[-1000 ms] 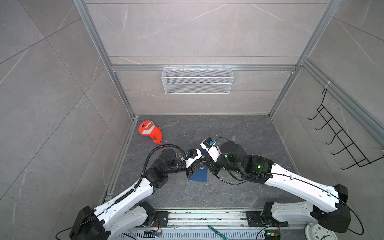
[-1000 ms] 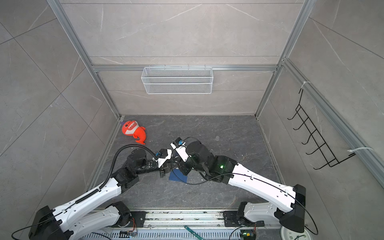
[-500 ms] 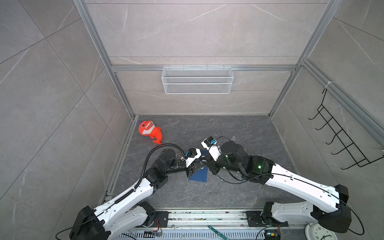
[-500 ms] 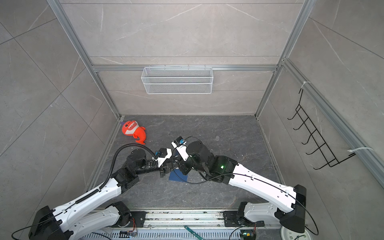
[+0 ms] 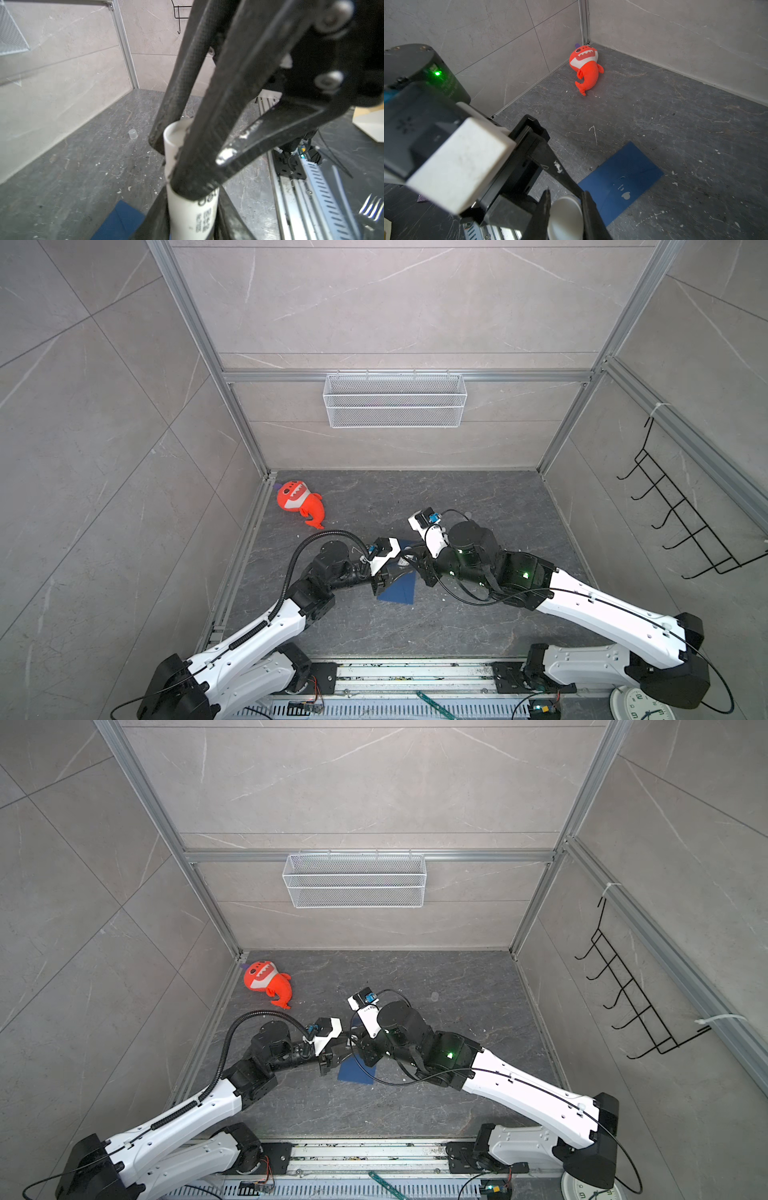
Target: Place the letter into the envelope and seal it
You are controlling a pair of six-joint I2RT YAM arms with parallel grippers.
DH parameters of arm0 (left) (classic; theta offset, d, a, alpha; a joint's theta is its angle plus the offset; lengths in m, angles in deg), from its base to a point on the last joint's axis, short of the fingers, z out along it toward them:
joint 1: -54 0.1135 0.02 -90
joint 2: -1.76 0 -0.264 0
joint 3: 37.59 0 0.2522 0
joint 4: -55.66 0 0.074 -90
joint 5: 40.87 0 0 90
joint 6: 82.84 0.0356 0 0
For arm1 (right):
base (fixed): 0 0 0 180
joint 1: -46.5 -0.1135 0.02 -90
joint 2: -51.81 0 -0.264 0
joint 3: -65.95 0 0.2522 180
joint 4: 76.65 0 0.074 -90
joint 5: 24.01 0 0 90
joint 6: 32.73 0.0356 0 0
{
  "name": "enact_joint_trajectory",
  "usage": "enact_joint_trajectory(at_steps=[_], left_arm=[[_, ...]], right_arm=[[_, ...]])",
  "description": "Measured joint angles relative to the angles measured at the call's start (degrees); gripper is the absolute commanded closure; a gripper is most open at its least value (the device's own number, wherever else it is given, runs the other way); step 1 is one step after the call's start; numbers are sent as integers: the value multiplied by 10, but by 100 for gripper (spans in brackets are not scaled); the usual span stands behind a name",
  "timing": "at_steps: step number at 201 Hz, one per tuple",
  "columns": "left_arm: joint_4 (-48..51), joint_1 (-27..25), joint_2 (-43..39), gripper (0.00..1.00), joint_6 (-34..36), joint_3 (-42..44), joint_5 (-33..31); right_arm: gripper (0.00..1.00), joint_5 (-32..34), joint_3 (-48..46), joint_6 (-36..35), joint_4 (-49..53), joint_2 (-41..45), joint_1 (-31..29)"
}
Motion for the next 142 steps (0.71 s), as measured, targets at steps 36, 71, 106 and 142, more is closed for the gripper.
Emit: enact_joint_trajectory(at_steps=[36, 71, 106, 142], left_arm=[[-1, 0, 2, 100, -2, 0, -1], [-3, 0, 1, 100, -4, 3, -14], [0, 0, -21, 100, -11, 28, -25], [0, 0, -38, 100, -19, 40, -25]], right_arm=[[68, 4, 0, 5, 1, 0, 0], [32, 42, 10, 16, 17, 4, 10], [7, 73, 14, 27, 47, 30, 104], [1, 83, 42, 30, 92, 12, 224]])
